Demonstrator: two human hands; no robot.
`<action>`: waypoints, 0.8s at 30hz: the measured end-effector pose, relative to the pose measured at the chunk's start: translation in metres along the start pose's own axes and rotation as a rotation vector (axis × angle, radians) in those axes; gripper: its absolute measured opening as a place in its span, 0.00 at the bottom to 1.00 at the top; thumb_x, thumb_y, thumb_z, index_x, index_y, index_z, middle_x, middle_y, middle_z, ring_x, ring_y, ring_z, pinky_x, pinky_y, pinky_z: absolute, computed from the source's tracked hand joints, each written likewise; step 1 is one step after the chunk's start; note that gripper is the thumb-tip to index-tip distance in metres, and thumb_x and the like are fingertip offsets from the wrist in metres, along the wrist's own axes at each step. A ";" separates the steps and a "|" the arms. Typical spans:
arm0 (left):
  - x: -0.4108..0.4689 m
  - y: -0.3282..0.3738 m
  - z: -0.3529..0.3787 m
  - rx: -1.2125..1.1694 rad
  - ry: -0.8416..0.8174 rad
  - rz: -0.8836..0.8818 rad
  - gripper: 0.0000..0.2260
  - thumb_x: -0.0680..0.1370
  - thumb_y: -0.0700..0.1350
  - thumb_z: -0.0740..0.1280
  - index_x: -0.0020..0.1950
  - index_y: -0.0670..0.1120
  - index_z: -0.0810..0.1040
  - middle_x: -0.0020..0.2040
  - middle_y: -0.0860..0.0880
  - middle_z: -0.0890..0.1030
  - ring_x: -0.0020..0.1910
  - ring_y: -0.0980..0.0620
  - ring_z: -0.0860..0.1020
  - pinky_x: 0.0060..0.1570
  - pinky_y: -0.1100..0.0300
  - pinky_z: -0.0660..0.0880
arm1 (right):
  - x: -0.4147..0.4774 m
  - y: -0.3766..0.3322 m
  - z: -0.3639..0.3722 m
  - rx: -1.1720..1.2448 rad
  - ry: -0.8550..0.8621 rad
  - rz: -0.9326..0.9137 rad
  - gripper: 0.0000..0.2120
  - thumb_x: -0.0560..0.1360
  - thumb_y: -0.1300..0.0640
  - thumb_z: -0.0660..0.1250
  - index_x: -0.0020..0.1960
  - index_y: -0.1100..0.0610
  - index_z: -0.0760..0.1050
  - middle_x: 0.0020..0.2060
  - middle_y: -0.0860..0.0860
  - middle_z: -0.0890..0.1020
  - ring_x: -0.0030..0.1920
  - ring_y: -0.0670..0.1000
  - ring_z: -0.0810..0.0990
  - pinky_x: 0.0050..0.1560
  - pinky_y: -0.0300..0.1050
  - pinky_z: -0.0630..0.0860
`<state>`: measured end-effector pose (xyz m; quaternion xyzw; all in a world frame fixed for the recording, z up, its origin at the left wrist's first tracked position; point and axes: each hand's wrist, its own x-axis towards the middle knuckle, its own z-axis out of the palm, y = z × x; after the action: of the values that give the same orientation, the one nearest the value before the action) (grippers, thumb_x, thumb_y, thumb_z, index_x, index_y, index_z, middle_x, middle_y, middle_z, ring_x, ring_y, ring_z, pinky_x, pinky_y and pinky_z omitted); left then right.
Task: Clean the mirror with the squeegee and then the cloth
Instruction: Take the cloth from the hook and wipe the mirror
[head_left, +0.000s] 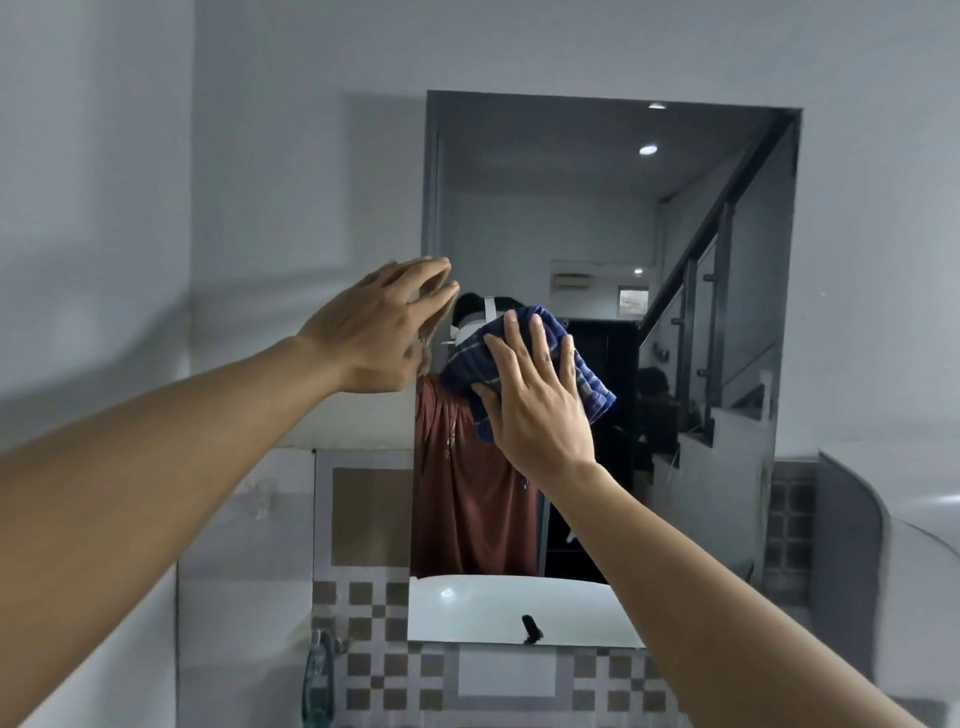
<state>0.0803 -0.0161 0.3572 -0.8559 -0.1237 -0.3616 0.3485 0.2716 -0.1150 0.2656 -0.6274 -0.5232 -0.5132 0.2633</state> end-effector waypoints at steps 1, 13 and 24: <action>0.001 -0.001 -0.001 0.005 0.033 0.000 0.29 0.78 0.46 0.63 0.78 0.41 0.62 0.77 0.40 0.61 0.76 0.39 0.62 0.74 0.43 0.65 | -0.003 -0.002 0.002 -0.001 -0.008 -0.002 0.26 0.83 0.47 0.52 0.77 0.57 0.62 0.80 0.57 0.59 0.81 0.59 0.50 0.79 0.63 0.44; 0.020 -0.002 0.003 0.039 0.022 -0.080 0.33 0.80 0.57 0.64 0.81 0.49 0.56 0.81 0.39 0.54 0.80 0.39 0.53 0.77 0.41 0.56 | -0.036 -0.034 0.023 -0.051 -0.143 -0.347 0.26 0.82 0.49 0.50 0.77 0.58 0.65 0.79 0.58 0.63 0.80 0.61 0.55 0.76 0.69 0.55; 0.015 0.010 0.006 0.049 0.008 -0.050 0.36 0.75 0.61 0.68 0.79 0.49 0.61 0.78 0.39 0.59 0.77 0.39 0.59 0.74 0.39 0.62 | -0.067 -0.007 0.024 -0.128 -0.213 -0.484 0.25 0.84 0.46 0.54 0.78 0.54 0.62 0.80 0.56 0.61 0.80 0.59 0.54 0.78 0.64 0.51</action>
<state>0.0987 -0.0201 0.3594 -0.8423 -0.1523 -0.3704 0.3608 0.2789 -0.1182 0.1945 -0.5500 -0.6492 -0.5241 0.0363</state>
